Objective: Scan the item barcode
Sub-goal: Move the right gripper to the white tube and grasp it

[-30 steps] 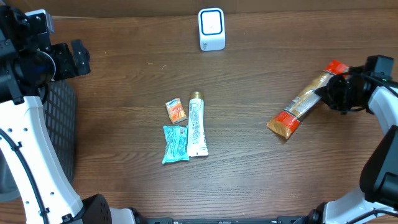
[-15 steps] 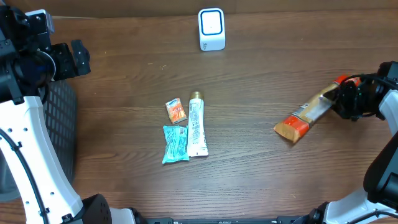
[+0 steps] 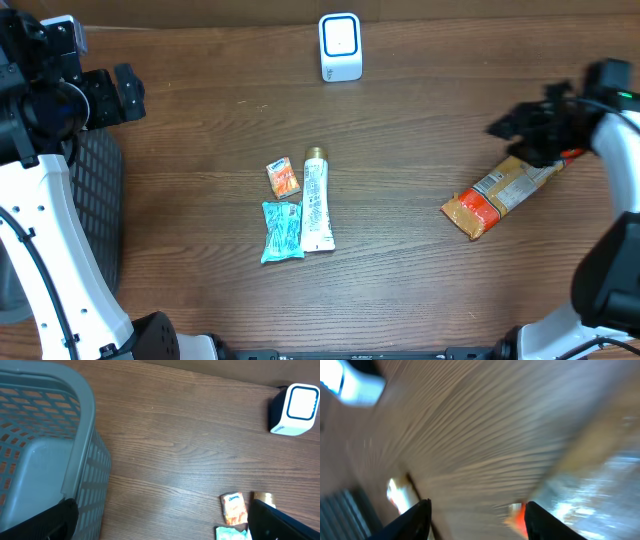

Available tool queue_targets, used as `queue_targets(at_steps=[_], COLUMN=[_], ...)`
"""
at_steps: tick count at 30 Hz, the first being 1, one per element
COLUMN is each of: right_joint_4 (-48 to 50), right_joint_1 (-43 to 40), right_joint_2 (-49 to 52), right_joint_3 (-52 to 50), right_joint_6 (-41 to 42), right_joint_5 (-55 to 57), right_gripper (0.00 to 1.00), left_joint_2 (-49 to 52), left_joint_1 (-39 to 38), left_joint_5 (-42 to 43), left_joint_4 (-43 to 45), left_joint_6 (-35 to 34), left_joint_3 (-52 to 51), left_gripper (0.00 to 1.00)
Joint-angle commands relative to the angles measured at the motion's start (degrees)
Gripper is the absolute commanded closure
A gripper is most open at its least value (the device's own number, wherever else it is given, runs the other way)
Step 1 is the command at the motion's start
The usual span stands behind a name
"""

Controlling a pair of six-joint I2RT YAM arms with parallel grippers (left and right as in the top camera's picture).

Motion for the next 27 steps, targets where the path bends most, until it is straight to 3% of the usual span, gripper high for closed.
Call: queue_targets(at_steps=[1,7,13,19,27], right_joint_4=[0.24,5.11,16.63,23.89,30.32], right_joint_1=[7.98,22.71,34.73,41.79,47.23], right_joint_2=[-1.57,-1.05,0.22,2.01,7.08], right_joint_3=[0.61,-1.9,-7.85,-12.33,-13.84], right_joint_6=[-2.91,-2.12,5.53,14.29,22.75], right_joint_5=[-1.42,-1.4,-0.98,5.99,6.12], right_gripper=[0.35,0.32,0.32,0.33,0.36], left_joint_2=[0.17,0.17,0.17,0.17,0.17], left_joint_1=[0.22,0.22,0.22,0.22,0.22], left_joint_5=[0.39,0.39,0.39,0.39,0.39], left_joint_4=[0.17,0.15,0.17,0.17,0.15], left_joint_6=[0.87,0.87,0.87,0.87,0.87], left_joint_3=[0.33,0.33,0.33,0.33,0.33], left_gripper=[0.0,0.0,0.0,0.0,0.0])
